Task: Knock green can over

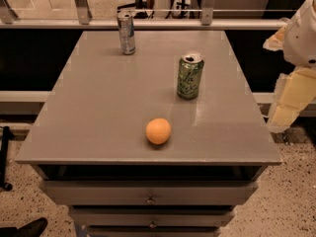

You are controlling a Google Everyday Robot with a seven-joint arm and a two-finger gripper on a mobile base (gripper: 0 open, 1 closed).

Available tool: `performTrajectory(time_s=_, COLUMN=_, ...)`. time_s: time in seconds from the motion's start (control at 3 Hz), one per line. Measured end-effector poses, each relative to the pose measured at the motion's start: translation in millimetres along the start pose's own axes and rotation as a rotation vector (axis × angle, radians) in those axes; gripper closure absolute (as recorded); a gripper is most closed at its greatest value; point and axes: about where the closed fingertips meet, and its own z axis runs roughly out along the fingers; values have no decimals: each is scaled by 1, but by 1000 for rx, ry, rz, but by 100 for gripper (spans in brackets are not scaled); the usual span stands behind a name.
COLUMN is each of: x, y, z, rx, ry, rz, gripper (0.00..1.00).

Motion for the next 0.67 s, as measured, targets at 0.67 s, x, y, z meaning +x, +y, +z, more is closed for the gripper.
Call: performTrajectory(time_s=0.67, x=-2, y=-1, z=15, rx=-20, ry=-41, rz=13, gripper=0)
